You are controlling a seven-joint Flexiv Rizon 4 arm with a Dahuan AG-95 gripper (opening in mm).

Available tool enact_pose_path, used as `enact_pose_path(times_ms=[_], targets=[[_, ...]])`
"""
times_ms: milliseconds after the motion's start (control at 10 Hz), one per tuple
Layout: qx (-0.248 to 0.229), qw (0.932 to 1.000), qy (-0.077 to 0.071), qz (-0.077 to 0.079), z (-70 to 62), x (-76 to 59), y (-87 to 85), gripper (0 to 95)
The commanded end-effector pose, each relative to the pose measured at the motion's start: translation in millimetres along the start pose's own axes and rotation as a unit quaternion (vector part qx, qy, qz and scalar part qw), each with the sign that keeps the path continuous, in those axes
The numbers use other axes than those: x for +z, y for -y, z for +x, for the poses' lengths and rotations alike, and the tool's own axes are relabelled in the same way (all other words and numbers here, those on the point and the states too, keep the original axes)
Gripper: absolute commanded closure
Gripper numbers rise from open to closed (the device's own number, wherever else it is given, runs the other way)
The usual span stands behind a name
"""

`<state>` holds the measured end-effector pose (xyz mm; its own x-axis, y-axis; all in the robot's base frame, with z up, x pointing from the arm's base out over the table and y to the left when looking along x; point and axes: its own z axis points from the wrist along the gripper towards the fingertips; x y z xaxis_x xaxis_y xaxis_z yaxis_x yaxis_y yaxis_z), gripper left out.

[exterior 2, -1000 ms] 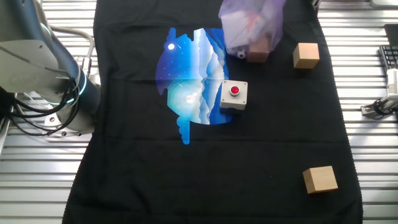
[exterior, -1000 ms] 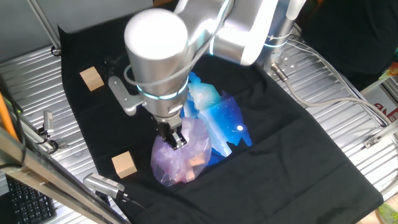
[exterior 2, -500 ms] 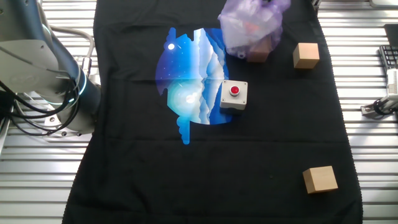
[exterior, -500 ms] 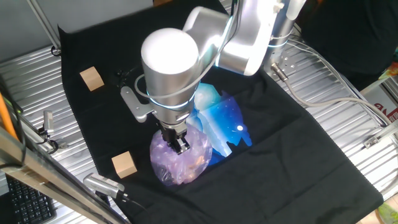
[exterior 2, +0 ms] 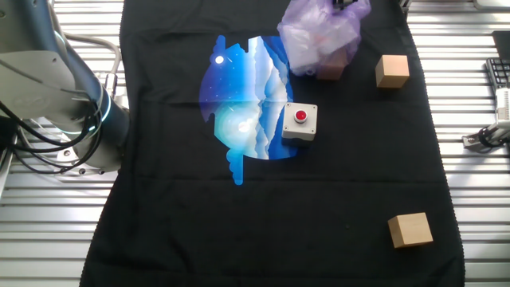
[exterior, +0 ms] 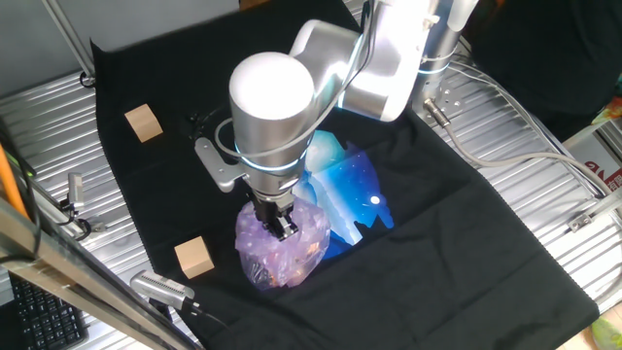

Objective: Pick up a bag of things

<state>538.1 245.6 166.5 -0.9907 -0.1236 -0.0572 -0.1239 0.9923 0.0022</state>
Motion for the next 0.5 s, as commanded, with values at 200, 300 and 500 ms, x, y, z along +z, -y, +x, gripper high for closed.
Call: enact_pose_path(times_ms=[200,300,500], targets=[[-0.013,0.9999,-0.001,-0.002,-0.8,1.3,0.4,0.0],[-0.013,0.9999,-0.001,-0.002,-0.8,1.3,0.4,0.0],[-0.015,0.9999,-0.001,-0.002,-0.8,1.3,0.4,0.0]])
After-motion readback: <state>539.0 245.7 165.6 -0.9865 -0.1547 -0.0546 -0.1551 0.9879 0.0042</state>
